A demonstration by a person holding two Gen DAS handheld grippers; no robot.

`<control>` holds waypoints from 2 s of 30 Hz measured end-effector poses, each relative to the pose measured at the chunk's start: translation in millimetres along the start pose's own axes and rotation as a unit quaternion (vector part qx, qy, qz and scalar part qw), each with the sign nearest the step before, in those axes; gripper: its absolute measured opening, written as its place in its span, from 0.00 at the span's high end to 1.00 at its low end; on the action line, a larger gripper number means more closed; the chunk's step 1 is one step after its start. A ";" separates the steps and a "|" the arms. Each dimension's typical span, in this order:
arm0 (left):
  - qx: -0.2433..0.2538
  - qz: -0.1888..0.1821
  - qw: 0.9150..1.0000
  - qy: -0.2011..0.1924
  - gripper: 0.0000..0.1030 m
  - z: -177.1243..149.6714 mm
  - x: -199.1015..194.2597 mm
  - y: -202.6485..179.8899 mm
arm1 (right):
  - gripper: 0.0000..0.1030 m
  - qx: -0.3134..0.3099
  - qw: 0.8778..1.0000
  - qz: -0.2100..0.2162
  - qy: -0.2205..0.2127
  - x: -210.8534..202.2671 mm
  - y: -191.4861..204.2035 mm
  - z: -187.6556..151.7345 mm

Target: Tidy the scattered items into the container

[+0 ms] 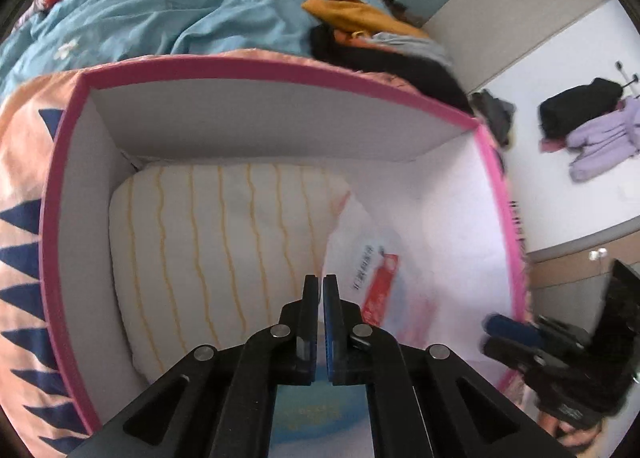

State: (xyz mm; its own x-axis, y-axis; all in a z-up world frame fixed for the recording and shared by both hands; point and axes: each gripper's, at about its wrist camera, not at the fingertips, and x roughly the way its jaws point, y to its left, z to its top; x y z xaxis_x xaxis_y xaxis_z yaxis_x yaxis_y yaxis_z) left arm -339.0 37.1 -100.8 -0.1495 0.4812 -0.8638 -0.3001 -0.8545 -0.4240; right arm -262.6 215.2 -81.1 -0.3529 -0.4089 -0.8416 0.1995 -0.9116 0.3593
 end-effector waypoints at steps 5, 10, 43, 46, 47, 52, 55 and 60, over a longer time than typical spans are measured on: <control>0.016 0.019 1.000 0.004 0.98 -7.1 3.5 -3.2 | 0.62 -0.033 0.998 -0.043 0.025 18.4 11.3 17.0; 0.034 0.064 0.997 0.008 0.74 -0.1 14.4 -6.1 | 0.55 -0.054 0.996 -0.060 0.042 31.3 21.5 25.8; -0.007 0.057 0.998 -0.032 0.98 -2.0 -25.3 35.2 | 0.53 -0.059 0.987 -0.105 0.102 45.2 31.7 30.7; 0.014 0.073 0.997 -0.019 0.97 1.3 -8.2 18.2 | 0.44 -0.107 0.972 -0.148 0.149 65.2 41.0 36.9; 0.011 0.063 0.998 -0.008 0.96 0.7 -4.0 17.8 | 0.43 -0.125 0.965 -0.166 0.162 72.6 45.4 37.7; 0.020 0.079 0.997 0.017 0.83 3.4 16.0 13.7 | 0.23 -0.111 0.949 -0.175 0.237 95.3 55.7 38.9; 0.018 0.078 0.997 0.022 0.80 3.1 21.4 12.4 | 0.23 -0.069 0.955 -0.138 0.253 92.9 52.5 37.6; 0.009 0.058 0.998 0.015 0.80 2.8 18.7 15.6 | 0.28 0.056 0.959 -0.114 0.253 100.9 22.6 34.3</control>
State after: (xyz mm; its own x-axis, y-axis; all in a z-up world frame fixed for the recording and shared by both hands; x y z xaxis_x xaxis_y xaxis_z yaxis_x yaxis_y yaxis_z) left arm -349.1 33.3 -122.7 -0.1555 0.3729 -0.9147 -0.2990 -0.9003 -0.3162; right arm -325.1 151.9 -144.0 0.1183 -0.1524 -0.9812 0.0609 -0.9852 0.1603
